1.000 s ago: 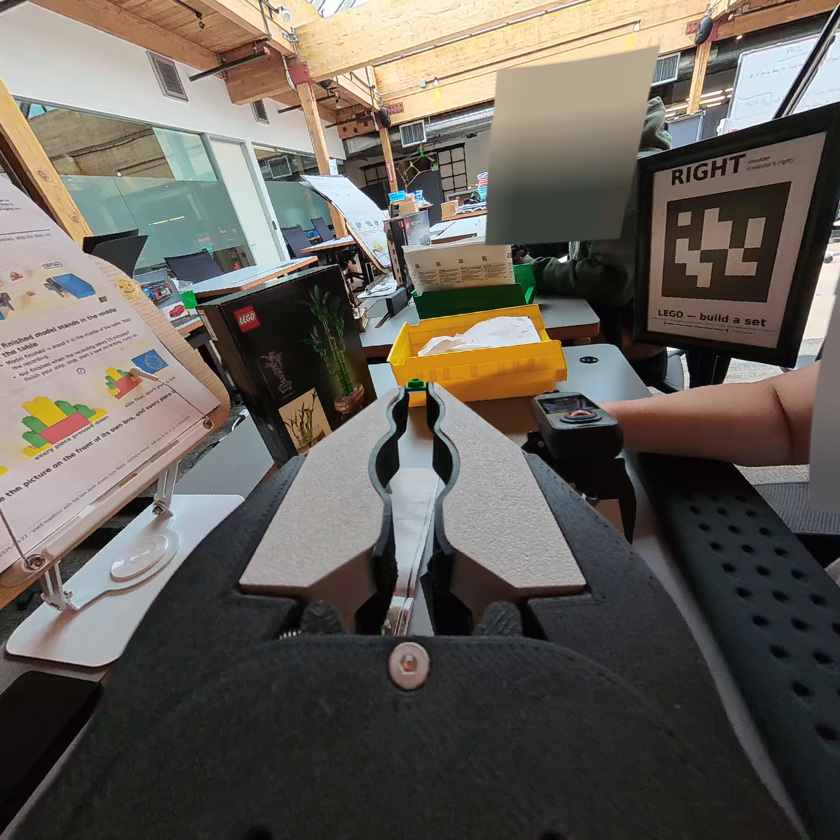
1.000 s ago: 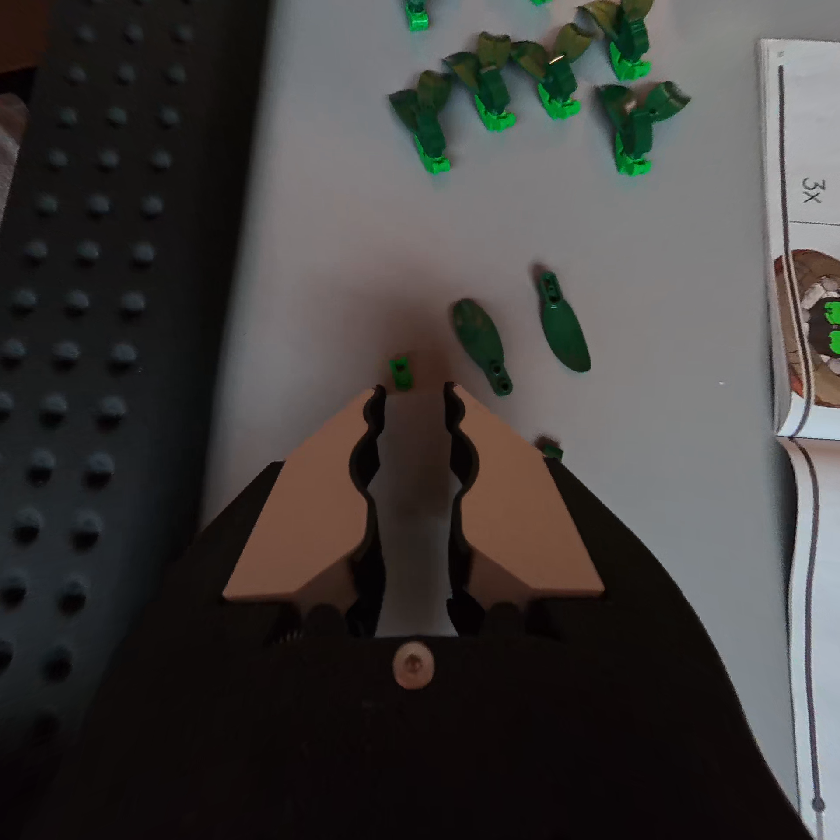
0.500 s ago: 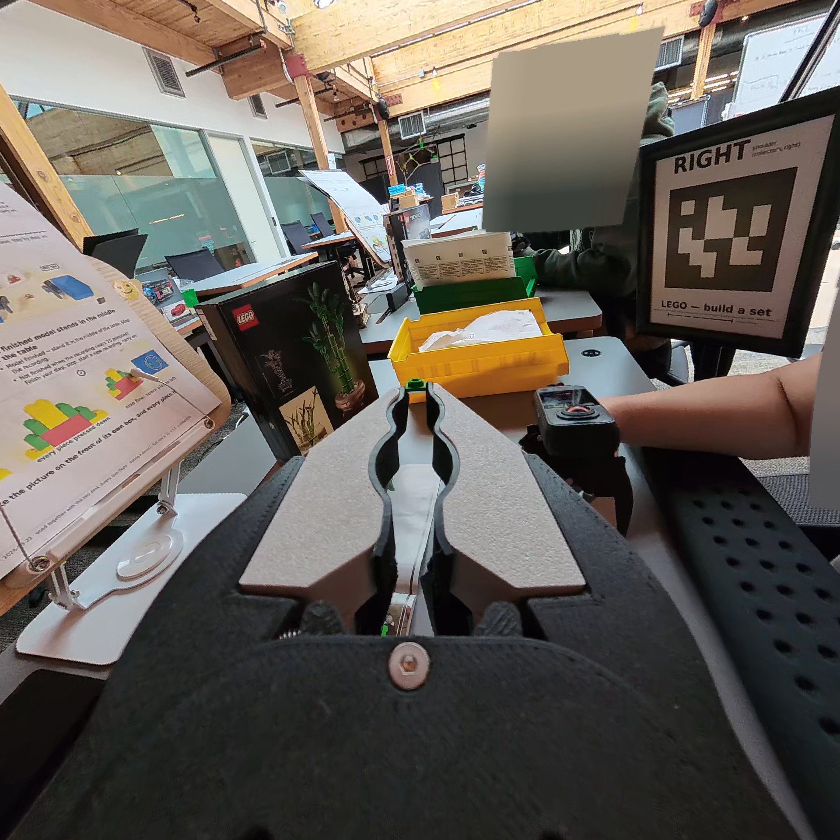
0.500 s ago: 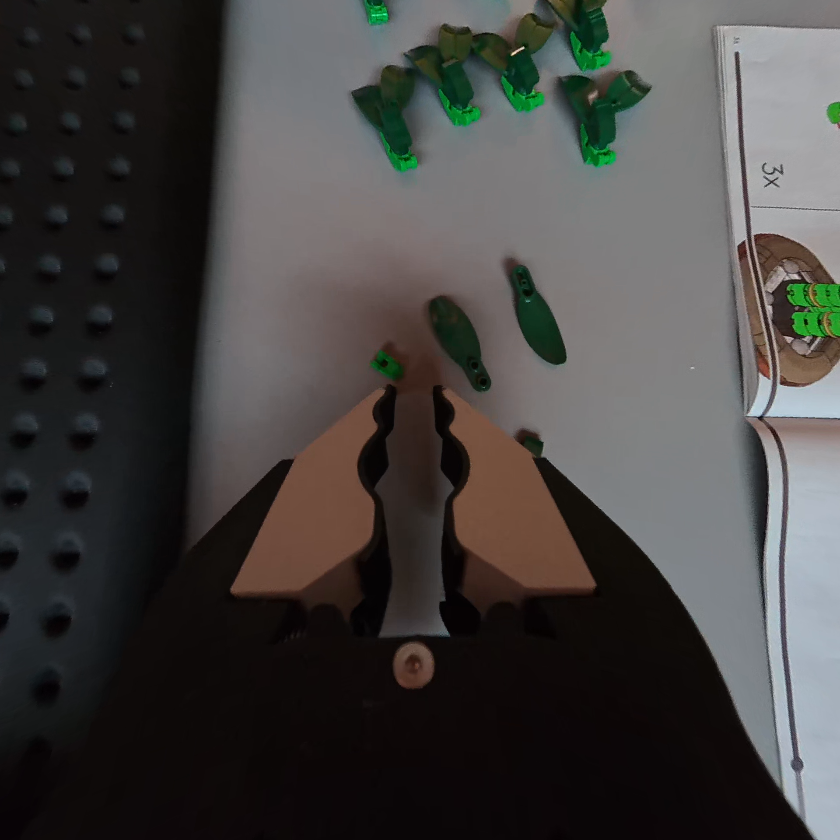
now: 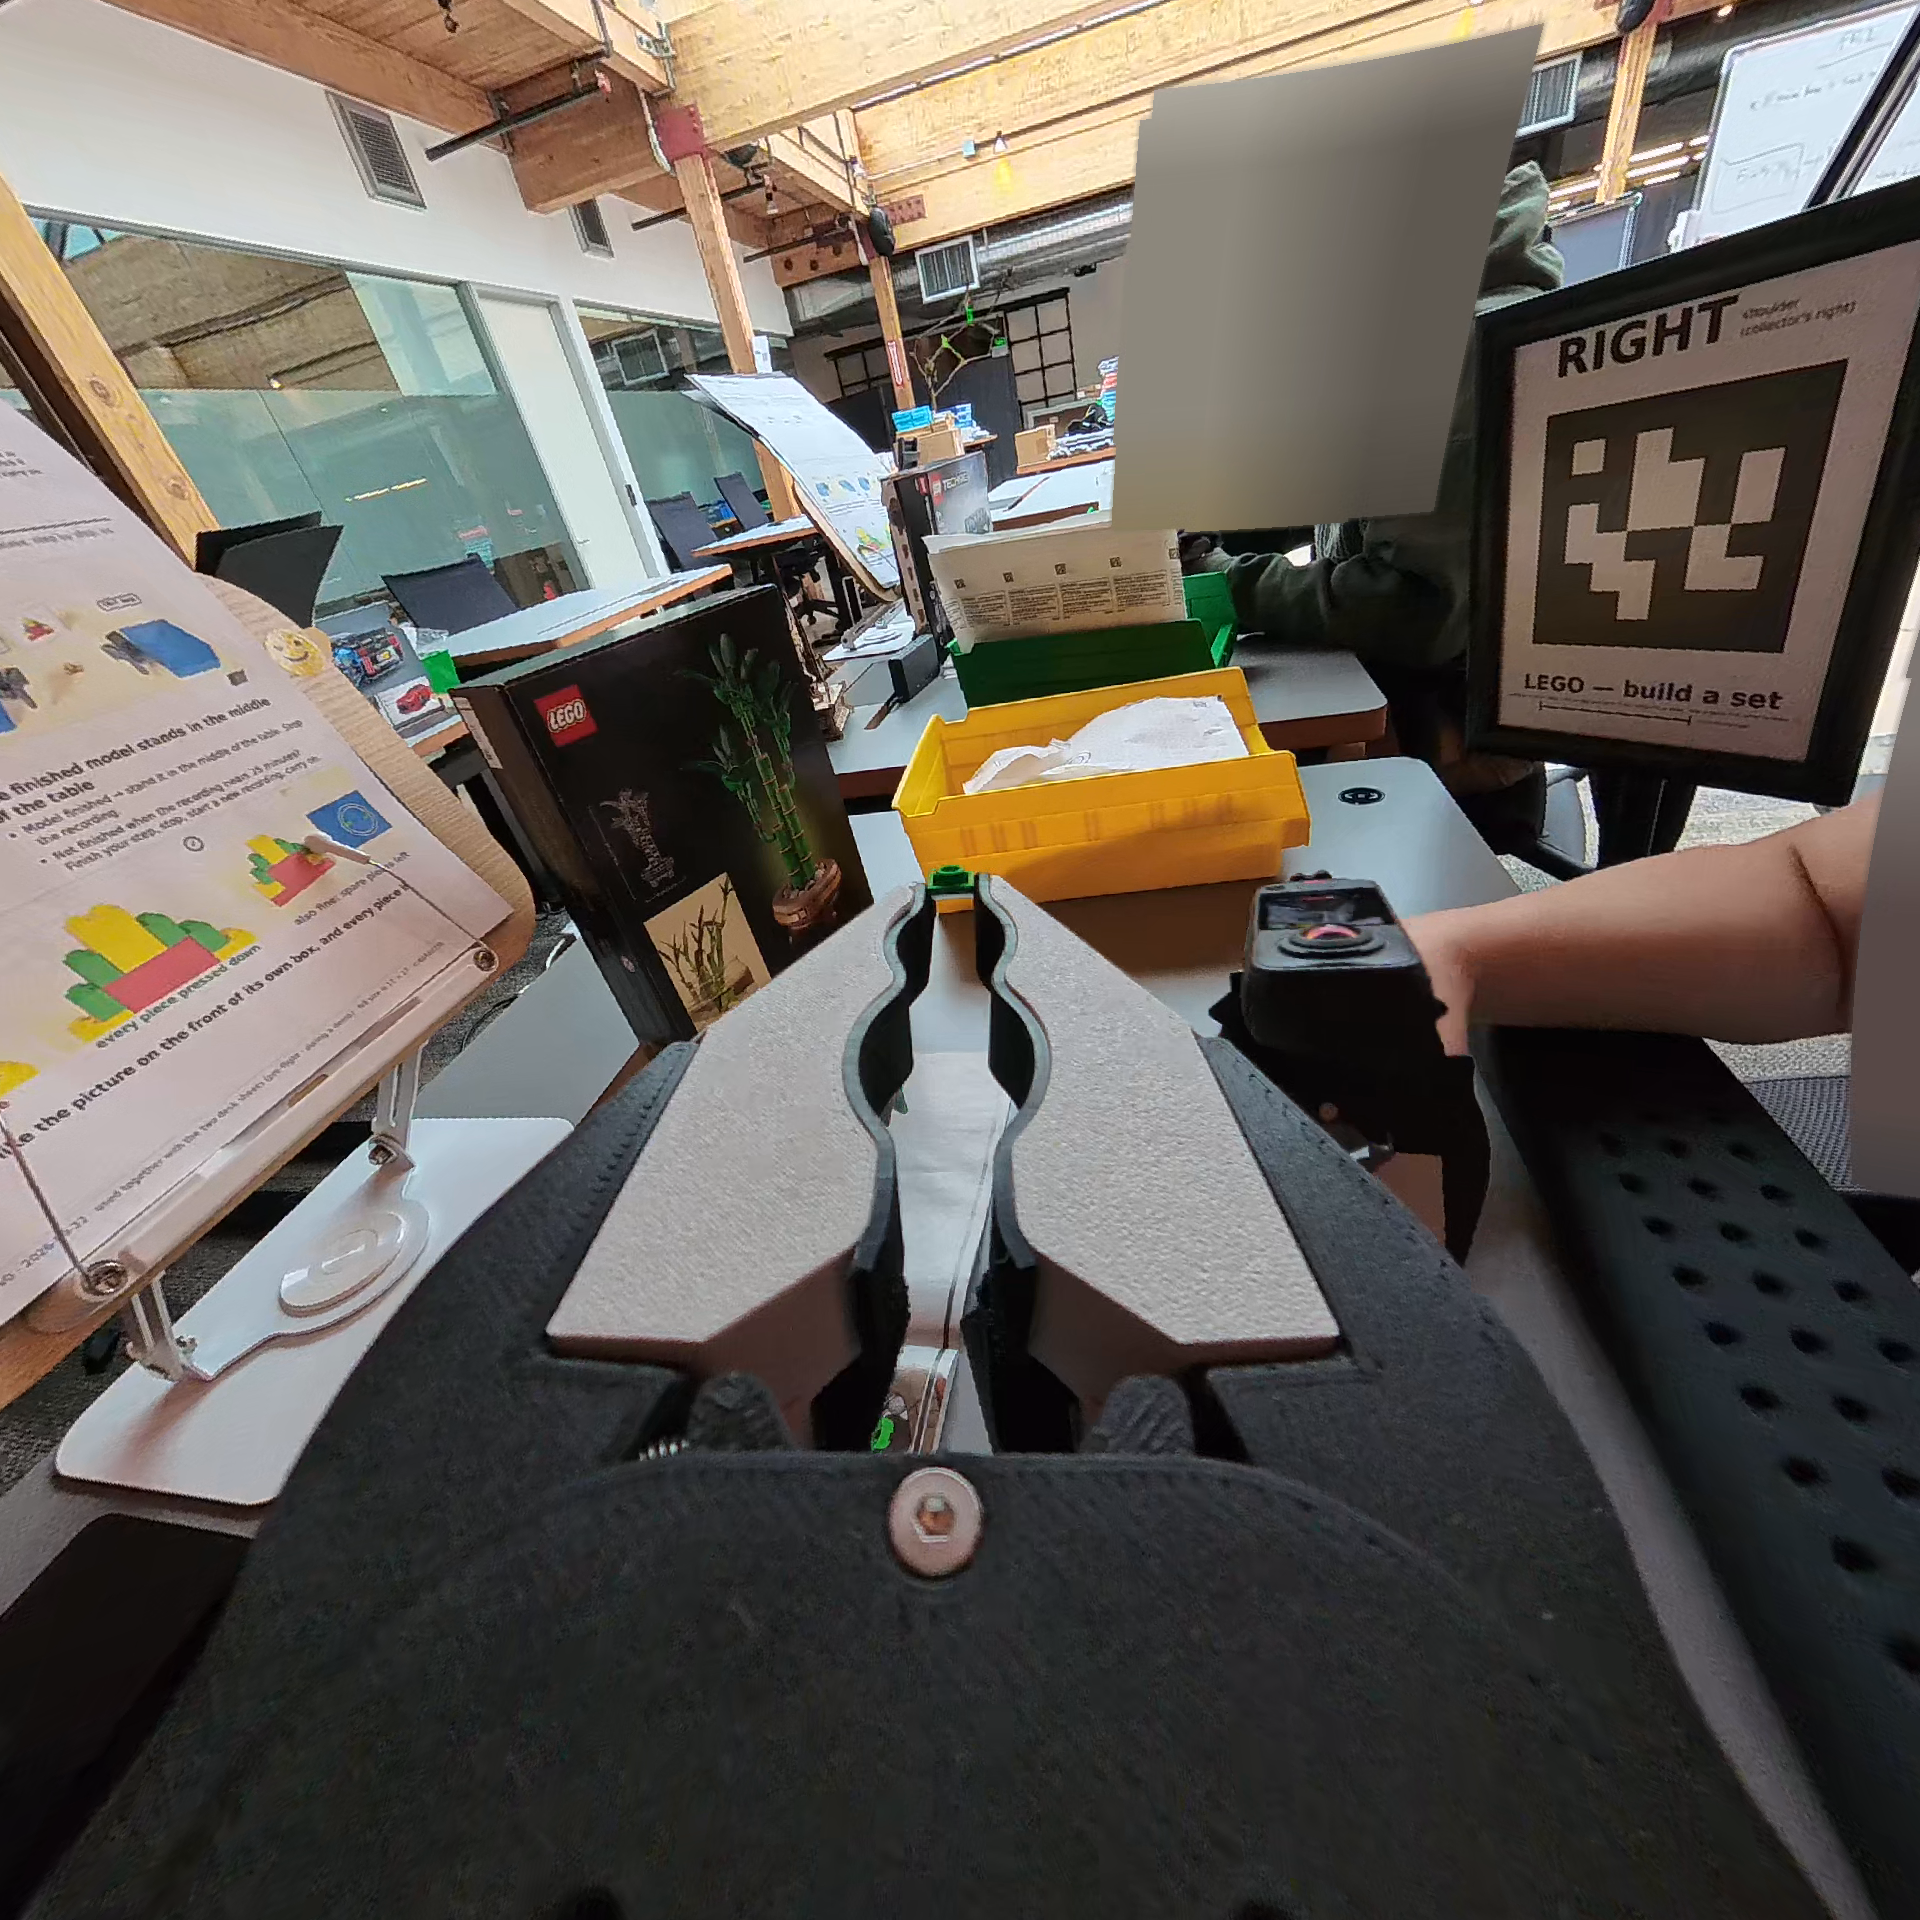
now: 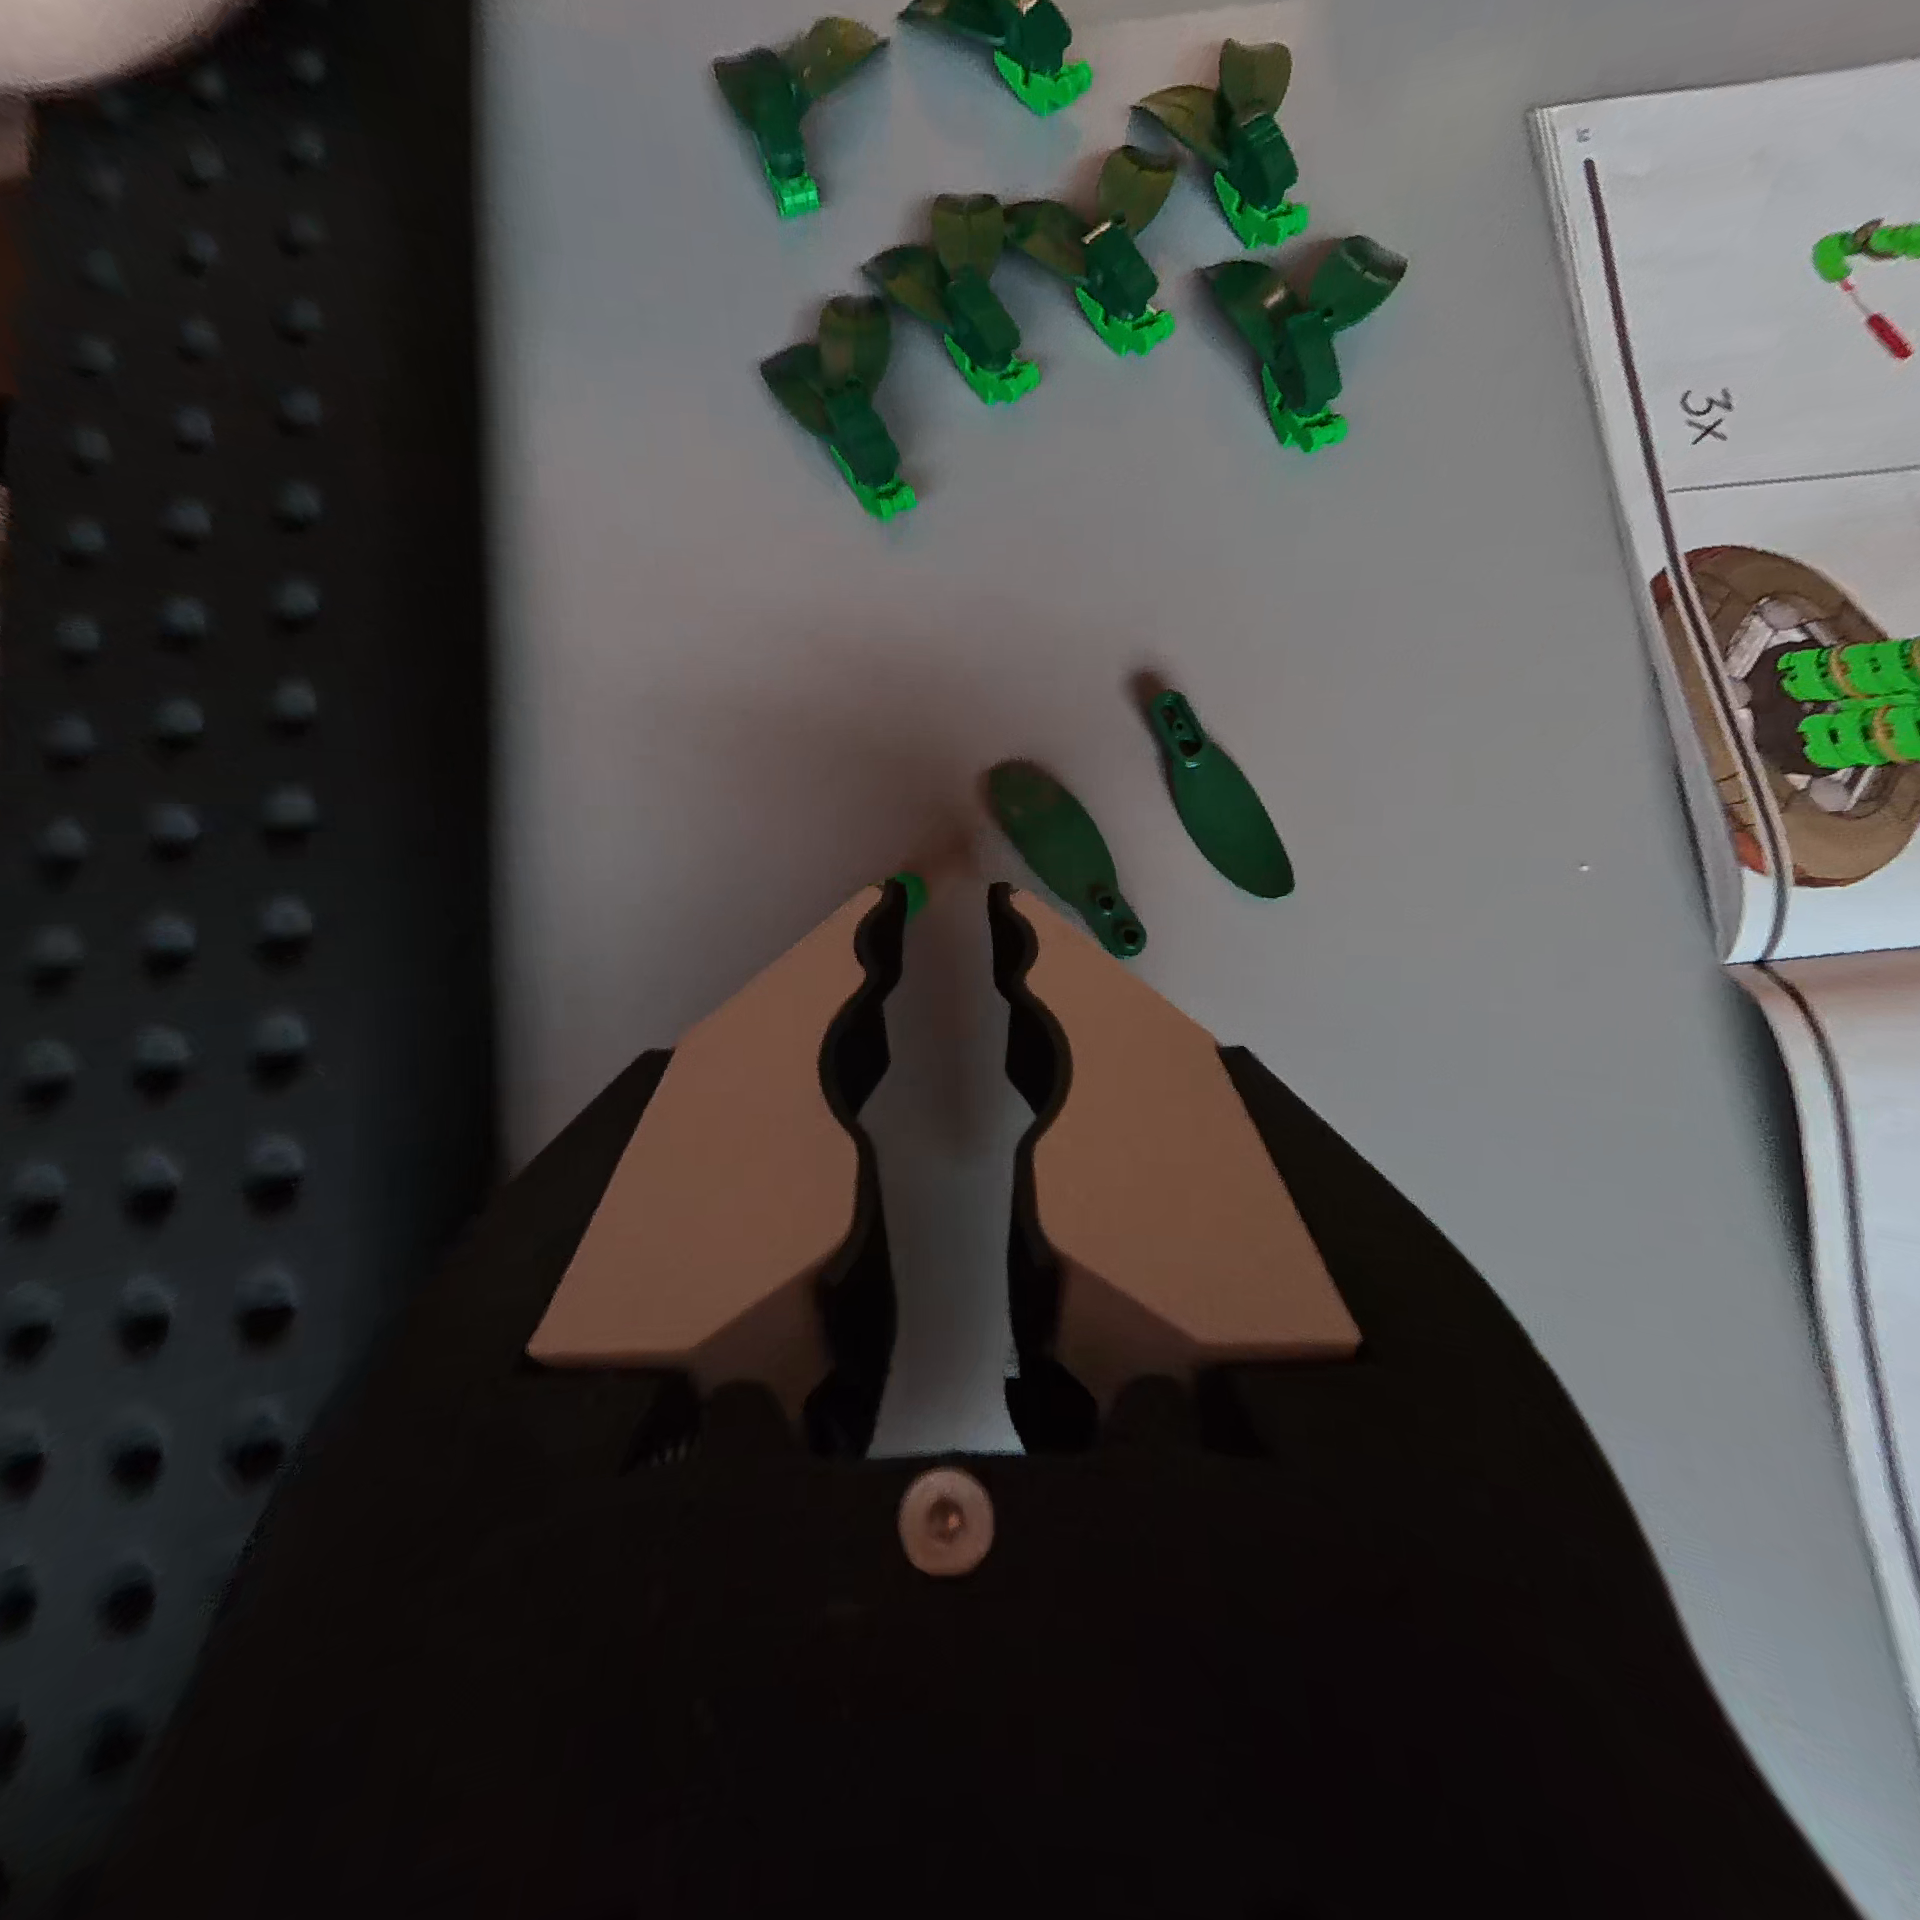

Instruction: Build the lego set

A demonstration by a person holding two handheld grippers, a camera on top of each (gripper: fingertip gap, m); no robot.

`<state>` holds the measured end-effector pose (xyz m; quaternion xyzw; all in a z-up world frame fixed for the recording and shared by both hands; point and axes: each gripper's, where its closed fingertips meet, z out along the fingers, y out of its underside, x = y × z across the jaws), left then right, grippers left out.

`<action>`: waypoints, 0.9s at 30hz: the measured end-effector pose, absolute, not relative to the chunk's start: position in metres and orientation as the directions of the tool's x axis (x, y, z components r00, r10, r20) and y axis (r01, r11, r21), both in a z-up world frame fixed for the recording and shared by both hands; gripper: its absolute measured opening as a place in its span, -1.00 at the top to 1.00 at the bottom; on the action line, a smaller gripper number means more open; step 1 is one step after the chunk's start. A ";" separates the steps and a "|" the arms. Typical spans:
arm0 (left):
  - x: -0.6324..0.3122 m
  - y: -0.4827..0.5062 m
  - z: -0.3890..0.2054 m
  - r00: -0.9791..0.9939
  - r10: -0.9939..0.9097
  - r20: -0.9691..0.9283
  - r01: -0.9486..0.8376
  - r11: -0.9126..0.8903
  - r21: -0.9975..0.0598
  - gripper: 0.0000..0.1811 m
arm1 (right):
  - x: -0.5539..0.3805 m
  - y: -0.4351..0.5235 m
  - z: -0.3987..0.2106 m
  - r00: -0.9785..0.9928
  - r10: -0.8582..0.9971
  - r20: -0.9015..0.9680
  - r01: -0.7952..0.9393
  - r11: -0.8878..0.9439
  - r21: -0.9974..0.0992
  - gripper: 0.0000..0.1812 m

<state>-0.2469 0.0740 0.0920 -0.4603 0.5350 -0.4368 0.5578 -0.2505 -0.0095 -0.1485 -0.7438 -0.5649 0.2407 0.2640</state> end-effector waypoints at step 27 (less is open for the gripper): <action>-0.240 0.073 0.084 0.034 -0.978 -0.204 -0.044 0.202 -0.978 0.94 | -0.256 -0.017 -0.150 0.176 0.981 0.085 0.762 -0.082 -0.642 0.84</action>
